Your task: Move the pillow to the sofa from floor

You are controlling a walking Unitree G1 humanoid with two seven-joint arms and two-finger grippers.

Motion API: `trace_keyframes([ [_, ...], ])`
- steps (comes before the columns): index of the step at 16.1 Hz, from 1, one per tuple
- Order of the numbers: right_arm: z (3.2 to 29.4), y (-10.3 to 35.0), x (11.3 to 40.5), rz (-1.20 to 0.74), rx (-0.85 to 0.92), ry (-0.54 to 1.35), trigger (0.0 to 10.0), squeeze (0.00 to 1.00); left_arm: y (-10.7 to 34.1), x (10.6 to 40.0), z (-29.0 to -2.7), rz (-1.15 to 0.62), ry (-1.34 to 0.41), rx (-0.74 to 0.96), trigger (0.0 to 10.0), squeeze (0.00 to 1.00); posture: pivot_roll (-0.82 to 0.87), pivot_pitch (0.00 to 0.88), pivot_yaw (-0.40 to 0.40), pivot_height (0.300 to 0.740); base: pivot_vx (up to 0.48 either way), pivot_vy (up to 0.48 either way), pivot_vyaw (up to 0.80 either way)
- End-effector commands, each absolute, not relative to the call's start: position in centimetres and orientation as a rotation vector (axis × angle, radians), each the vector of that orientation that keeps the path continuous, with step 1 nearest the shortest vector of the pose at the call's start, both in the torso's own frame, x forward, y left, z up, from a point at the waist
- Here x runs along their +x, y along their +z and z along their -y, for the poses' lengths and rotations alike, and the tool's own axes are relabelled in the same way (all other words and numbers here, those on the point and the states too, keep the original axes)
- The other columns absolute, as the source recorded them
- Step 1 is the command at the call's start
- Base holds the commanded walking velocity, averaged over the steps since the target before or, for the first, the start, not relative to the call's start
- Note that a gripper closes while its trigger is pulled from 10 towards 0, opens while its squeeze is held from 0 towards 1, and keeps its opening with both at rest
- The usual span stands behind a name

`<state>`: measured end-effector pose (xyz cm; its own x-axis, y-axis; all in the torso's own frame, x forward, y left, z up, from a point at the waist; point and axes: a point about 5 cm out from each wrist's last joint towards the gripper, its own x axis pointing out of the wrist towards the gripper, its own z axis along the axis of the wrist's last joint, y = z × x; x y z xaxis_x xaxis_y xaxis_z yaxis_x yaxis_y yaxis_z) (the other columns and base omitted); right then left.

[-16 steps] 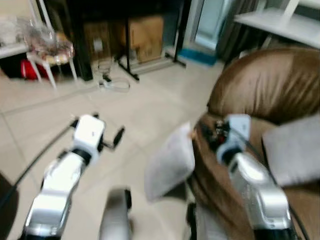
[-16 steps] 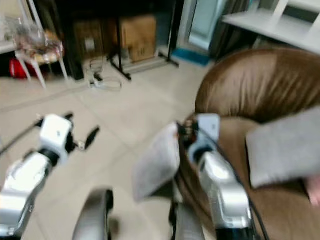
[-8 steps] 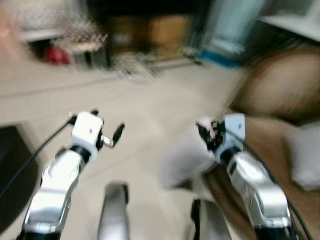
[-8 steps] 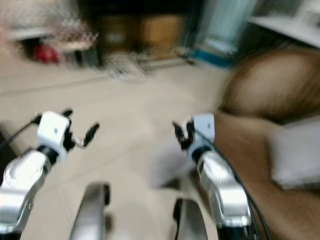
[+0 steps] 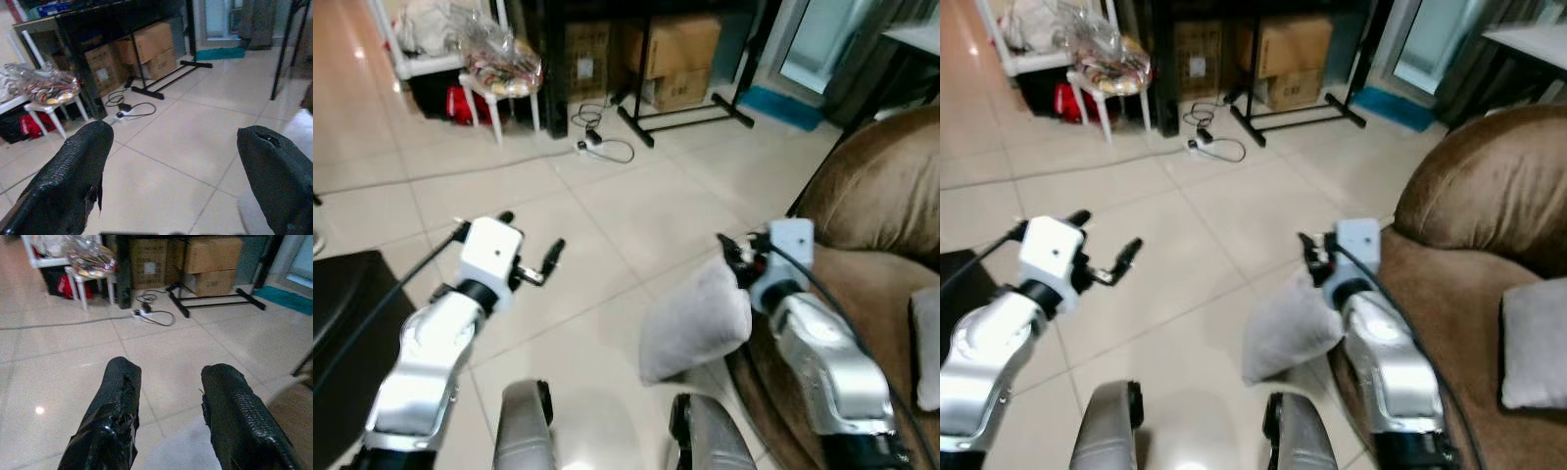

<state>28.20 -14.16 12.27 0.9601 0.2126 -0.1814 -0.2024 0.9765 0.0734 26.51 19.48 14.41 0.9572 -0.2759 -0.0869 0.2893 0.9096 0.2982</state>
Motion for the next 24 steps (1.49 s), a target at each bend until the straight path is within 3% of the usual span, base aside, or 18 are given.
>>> trace_keyframes([
  [1, 14.5, 12.4, 28.2, -0.189, 0.045, 0.207, 10.0, 0.00, 14.4, 26.6, -19.1, -0.046, -0.306, 0.307, 10.0, 0.00, -0.03, 0.000, -0.082, 0.546, 0.274, 0.000, 0.00],
  [5, 14.2, 12.3, 28.1, -0.192, 0.020, 0.249, 10.0, 0.00, 14.4, 26.6, -19.0, -0.044, -0.305, 0.306, 10.0, 0.00, -0.03, 0.000, -0.081, 0.546, 0.277, 0.000, 0.00],
  [9, 14.0, 12.3, 28.1, -0.195, -0.023, 0.269, 10.0, 0.00, 14.4, 26.7, -19.0, -0.046, -0.307, 0.306, 10.0, 0.00, -0.03, 0.000, -0.069, 0.546, 0.277, 0.000, 0.80],
  [16, 14.1, 11.7, 27.9, -0.194, 0.042, 0.199, 10.0, 0.00, 15.0, 27.3, -19.5, -0.061, -0.370, 0.354, 10.0, 0.00, -0.05, 0.000, 0.026, 0.546, 0.262, 0.000, 0.11],
  [20, 14.1, 11.5, 27.7, -0.206, 0.045, 0.193, 10.0, 0.00, 14.8, 27.5, -19.3, -0.061, -0.373, 0.366, 10.0, 0.00, -0.05, 0.000, 0.013, 0.546, 0.000, 0.000, 0.00],
  [24, 14.4, 10.7, 28.4, -0.233, 0.062, 0.175, 10.0, 0.00, 14.2, 27.0, -19.1, -0.072, -0.377, 0.368, 10.0, 0.00, -0.03, 0.000, -0.018, 0.517, 0.000, 0.000, 0.00],
])
